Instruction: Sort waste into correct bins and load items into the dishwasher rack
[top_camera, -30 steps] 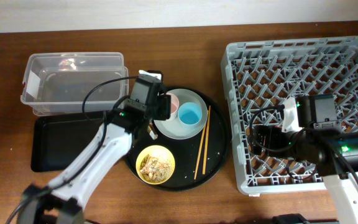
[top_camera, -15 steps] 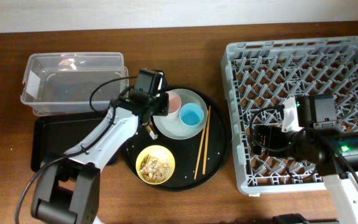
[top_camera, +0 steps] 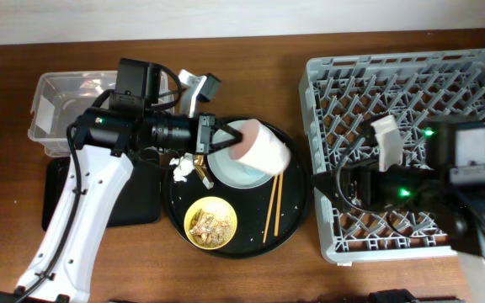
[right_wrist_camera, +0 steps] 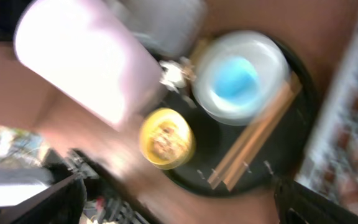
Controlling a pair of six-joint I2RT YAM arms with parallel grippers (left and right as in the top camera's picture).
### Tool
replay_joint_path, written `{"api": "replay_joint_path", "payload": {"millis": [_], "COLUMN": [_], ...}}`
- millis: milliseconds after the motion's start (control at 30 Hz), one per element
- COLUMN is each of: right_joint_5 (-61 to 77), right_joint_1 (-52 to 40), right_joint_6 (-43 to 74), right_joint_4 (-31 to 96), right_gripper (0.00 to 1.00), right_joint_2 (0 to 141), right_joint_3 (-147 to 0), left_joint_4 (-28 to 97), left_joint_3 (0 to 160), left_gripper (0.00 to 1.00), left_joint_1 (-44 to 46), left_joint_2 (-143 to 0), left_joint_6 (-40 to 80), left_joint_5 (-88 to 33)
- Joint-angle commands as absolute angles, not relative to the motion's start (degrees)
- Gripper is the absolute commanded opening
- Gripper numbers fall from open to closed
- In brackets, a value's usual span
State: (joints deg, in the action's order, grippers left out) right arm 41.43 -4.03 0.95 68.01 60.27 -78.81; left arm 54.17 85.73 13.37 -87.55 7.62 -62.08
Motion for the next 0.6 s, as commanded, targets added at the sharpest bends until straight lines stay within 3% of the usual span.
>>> {"api": "replay_joint_path", "payload": {"millis": [0, 133, 333, 367, 500, 567], "right_joint_5": [57.0, 61.6, 62.6, 62.3, 60.9, 60.9], "right_joint_1": [-3.7, -5.0, -15.6, -16.6, -16.9, -16.9], "right_joint_6": [-0.1, 0.4, 0.5, 0.4, 1.0, 1.1], "right_joint_4": [62.9, 61.5, 55.6, 55.5, 54.1, 53.6], "right_gripper": [0.99, 0.98, 0.84, 0.78, 0.75, 0.66], "right_joint_2": [59.2, 61.7, 63.0, 63.0, 63.0, 63.0], "right_joint_3": [-81.4, -81.4, -81.4, -81.4, -81.4, -81.4], "left_joint_4": [52.3, 51.9, 48.6, 48.4, 48.4, 48.4], "left_joint_3": [86.7, 86.7, 86.7, 86.7, 86.7, 86.7], "left_gripper": [0.01, 0.01, 0.01, 0.0, 0.0, 0.0], "left_joint_1": [13.8, 15.4, 15.7, 15.7, 15.7, 15.7], "left_joint_2": [-87.1, -87.0, -87.0, -87.0, -87.0, -87.0], "left_joint_6": [4.2, 4.2, 4.2, 4.3, 4.3, 4.2], "left_joint_5": [-89.7, -90.2, -90.2, -90.2, -90.2, -90.2]}}
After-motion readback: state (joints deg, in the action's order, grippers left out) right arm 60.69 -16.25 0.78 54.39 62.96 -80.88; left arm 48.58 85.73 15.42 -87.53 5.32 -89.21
